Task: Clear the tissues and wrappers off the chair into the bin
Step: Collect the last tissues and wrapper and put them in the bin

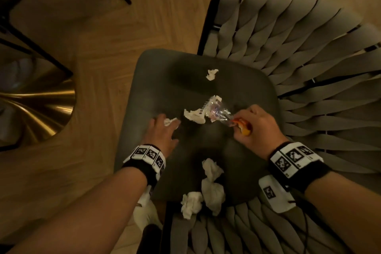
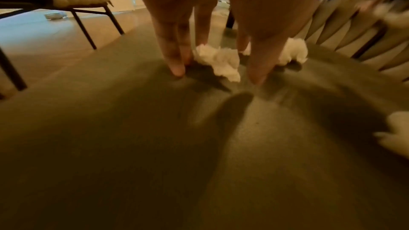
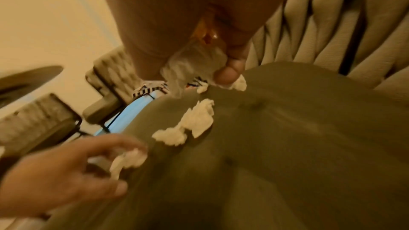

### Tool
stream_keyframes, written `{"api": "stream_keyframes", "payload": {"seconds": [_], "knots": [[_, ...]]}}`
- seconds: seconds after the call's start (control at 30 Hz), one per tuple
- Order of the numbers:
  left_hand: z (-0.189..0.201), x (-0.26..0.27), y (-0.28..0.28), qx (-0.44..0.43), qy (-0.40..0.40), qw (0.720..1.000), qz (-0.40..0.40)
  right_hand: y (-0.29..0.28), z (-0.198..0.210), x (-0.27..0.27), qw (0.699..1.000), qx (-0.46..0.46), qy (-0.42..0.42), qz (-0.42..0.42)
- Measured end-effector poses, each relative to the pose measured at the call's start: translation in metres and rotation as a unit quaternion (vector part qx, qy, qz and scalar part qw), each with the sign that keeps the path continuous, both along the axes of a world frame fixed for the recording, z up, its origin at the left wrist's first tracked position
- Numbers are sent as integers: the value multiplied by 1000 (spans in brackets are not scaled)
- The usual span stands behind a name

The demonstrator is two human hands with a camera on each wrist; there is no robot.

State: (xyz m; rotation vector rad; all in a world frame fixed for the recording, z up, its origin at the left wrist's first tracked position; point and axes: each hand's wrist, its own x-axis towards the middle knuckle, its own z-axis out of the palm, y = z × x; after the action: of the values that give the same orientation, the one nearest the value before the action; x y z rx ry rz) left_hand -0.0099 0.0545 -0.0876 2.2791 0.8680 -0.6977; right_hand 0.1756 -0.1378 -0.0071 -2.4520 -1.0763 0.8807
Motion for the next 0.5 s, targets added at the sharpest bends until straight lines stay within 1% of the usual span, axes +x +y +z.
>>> {"api": "stream_keyframes", "payload": {"seconds": [0.03, 0.07, 0.1, 0.17, 0.23, 0.27, 0.3, 0.33, 0.37, 0.4, 0.43, 0.5], "knots": [[-2, 8, 4, -11, -7, 999, 29, 0, 1, 6, 1000, 7, -8, -24], [-7, 12, 8, 10, -24, 999, 19, -1, 0, 12, 999, 9, -12, -50], [-10, 18, 10, 34, -38, 999, -8, -2, -2, 18, 997, 6, -13, -74], [-12, 34, 5, 52, -94, 990, -93, -6, -5, 28, 994, -3, -18, -105], [-7, 57, -5, 30, -181, 976, -120, -12, -7, 36, 991, -11, -19, -130], [-9, 69, -10, 20, -200, 969, -142, -15, -8, 39, 989, -15, -16, -144], [-12, 80, -14, 23, -192, 964, -183, -17, -9, 41, 987, -14, -12, -158], [-19, 92, -17, 45, -159, 956, -243, -19, -10, 43, 985, -12, -9, -170], [-26, 102, -20, 67, -132, 942, -300, -20, -11, 45, 984, -9, -8, -176], [-32, 111, -22, 82, -113, 930, -340, -20, -12, 47, 984, -7, -6, -179], [-37, 118, -23, 86, -103, 926, -352, -18, -13, 49, 984, -5, -4, -179], [-41, 129, -24, 65, -103, 937, -328, -13, -13, 56, 985, 4, 0, -175]]}}
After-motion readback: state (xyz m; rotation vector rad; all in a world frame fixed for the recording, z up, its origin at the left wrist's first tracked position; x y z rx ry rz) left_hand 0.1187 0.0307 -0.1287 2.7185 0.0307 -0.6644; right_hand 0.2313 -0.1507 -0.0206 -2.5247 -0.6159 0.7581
